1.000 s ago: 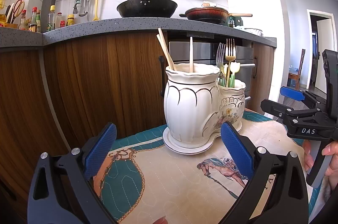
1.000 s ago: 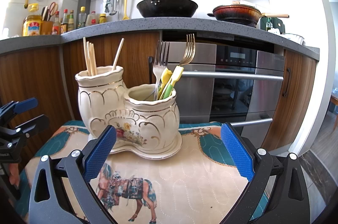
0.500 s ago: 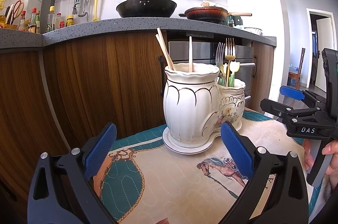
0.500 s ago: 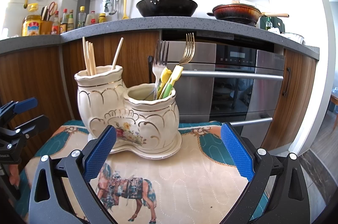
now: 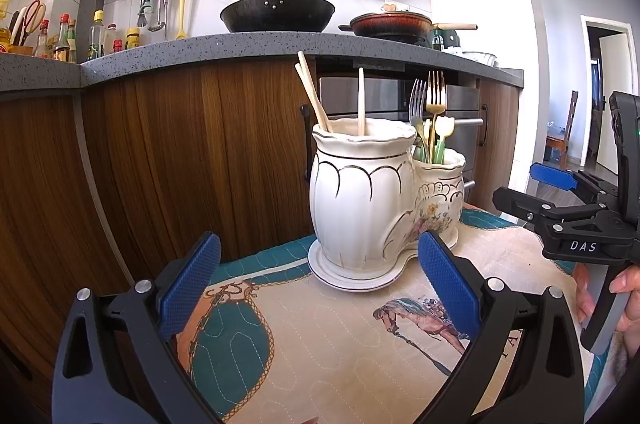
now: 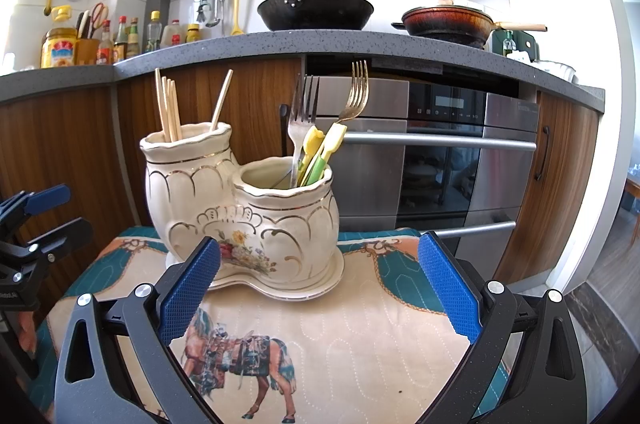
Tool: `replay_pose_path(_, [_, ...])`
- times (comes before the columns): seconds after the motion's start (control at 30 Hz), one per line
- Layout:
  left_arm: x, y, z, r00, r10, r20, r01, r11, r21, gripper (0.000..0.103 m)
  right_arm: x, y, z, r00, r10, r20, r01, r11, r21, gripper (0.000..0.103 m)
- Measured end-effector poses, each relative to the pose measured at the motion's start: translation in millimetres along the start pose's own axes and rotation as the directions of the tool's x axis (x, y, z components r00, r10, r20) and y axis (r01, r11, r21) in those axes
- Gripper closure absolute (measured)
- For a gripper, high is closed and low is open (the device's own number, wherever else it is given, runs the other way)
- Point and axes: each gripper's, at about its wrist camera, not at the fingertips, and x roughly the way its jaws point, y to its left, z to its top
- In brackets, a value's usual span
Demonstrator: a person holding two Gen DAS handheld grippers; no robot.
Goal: Organize utensils
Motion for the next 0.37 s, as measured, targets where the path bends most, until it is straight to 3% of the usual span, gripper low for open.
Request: replay_pose_path(0.37, [1.9,1.2,0.8,1.000,0.020,-0.021,-0.020,1.000,-0.012,0.005,0.2,-0.4,-0.4,1.000,0.001,-0.001,-0.001,1.000,0.000,0.005])
